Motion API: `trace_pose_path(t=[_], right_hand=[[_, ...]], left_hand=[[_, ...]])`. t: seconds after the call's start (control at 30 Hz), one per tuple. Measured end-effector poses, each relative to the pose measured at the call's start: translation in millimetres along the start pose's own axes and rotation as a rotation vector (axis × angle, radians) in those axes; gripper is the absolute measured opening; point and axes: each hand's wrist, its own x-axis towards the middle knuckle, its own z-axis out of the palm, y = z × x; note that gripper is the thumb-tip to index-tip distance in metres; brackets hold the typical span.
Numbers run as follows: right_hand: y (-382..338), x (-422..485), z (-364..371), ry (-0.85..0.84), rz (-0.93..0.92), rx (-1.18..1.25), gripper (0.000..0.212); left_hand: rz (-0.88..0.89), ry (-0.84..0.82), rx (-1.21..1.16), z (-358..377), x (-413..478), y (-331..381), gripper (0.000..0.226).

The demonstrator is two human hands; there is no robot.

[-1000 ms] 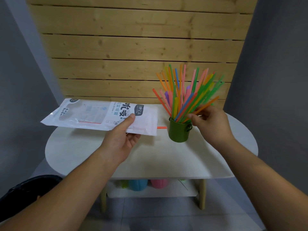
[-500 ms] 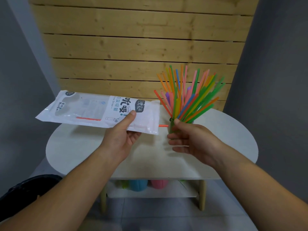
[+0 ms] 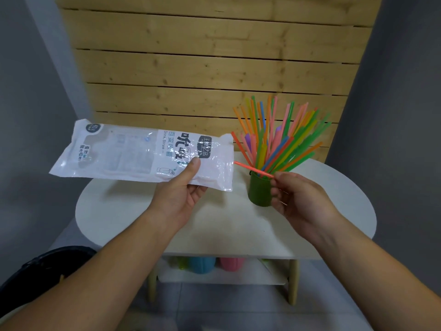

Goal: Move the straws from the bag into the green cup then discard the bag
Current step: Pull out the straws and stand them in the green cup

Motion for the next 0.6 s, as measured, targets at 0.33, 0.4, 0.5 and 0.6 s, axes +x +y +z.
trace_pose_path(t=[0.33,0.4,0.5,0.6], right_hand=[[8.7,-4.0,-0.3,-0.065,0.086,0.211,0.006],[5.1,-2.6,-3.8,-0.057,0.075,0.300,0.006],[-0.5,-0.2,-14.2,0.017,-0.039,0.331,0.005],[-7.0,-1.5,-28.4,0.160,-0.275,0.168,0.010]], left_hand=[[-0.042,0.023,0.001,4.4,-2.1,-6.2,0.044],[-0.059,0.056,-0.019,2.4,-0.2,-6.4,0.040],[-0.090,0.149,-0.077,-1.6,3.0,-4.7,0.034],[-0.112,0.232,-0.083,-7.0,4.9,-5.9,0.031]])
